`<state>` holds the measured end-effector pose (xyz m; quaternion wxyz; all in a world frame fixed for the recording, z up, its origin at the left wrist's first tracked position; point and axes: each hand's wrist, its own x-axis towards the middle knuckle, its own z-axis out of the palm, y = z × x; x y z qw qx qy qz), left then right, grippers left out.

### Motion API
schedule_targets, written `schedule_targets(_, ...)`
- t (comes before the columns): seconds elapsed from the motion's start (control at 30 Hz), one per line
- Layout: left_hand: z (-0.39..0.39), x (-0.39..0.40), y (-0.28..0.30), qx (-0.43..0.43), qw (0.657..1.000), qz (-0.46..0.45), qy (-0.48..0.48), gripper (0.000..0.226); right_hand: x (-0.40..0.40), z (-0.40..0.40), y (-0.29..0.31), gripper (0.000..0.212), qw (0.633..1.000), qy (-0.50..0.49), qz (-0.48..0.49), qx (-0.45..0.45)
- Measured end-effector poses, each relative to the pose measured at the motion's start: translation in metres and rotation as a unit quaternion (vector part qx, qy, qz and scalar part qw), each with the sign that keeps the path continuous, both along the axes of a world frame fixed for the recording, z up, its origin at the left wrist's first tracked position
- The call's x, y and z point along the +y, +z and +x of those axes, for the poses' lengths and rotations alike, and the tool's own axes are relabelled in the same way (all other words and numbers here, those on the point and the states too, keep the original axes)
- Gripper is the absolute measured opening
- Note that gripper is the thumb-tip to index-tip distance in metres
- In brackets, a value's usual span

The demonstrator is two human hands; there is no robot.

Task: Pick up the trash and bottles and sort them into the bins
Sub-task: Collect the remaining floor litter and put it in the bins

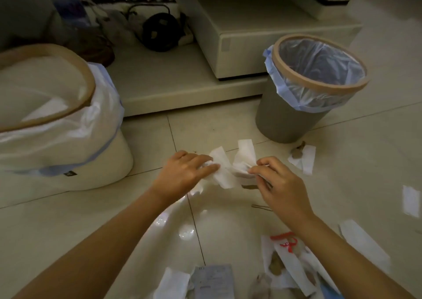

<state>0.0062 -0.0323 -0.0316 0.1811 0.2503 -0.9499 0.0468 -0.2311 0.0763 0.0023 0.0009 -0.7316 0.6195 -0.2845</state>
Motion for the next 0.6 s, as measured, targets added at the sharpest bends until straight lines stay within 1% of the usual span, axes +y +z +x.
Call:
schedule_targets(0.07, 0.025, -0.006, 0.029, 0.028, 0.999, -0.023, 0.033, 0.059, -0.016, 0.022, 0.011, 0.018, 1.0, 0.022, -0.022, 0.0)
schedule_targets(0.17, 0.064, -0.012, 0.066, 0.051, 0.992, -0.08, 0.081, 0.046, -0.042, 0.059, 0.03, 0.018, 0.996, 0.06, -0.068, 0.006)
schedule_targets(0.23, 0.09, -0.012, 0.088, 0.061, 0.983, -0.13, 0.113, 0.035, -0.059, 0.083, 0.048, 0.017, 0.991, 0.081, -0.107, 0.013)
schedule_targets(0.33, 0.129, -0.011, 0.12, 0.069, 0.963, -0.198, 0.17, 0.032, -0.084, 0.12, 0.081, 0.011, 0.978, 0.104, -0.179, 0.036)
schedule_targets(0.37, 0.143, -0.011, 0.129, 0.066, 0.955, -0.219, 0.19, 0.032, -0.091, 0.133, 0.092, 0.012, 0.97, 0.113, -0.208, 0.048)
schedule_targets(0.43, 0.169, -0.013, 0.143, 0.048, 0.938, -0.249, 0.237, 0.032, -0.103, 0.157, 0.113, 0.025, 0.951, 0.142, -0.264, 0.079)
schedule_targets(0.47, 0.181, -0.015, 0.15, 0.039, 0.93, -0.253, 0.264, 0.034, -0.108, 0.169, 0.122, 0.027, 0.94, 0.159, -0.285, 0.096)
schedule_targets(0.53, 0.201, -0.021, 0.159, 0.036, 0.913, -0.244, 0.324, 0.038, -0.119, 0.19, 0.133, 0.016, 0.923, 0.193, -0.31, 0.12)
schedule_targets(0.6, 0.214, -0.031, 0.165, 0.037, 0.901, -0.211, 0.377, 0.043, -0.131, 0.209, 0.14, 0.007, 0.91, 0.219, -0.328, 0.13)
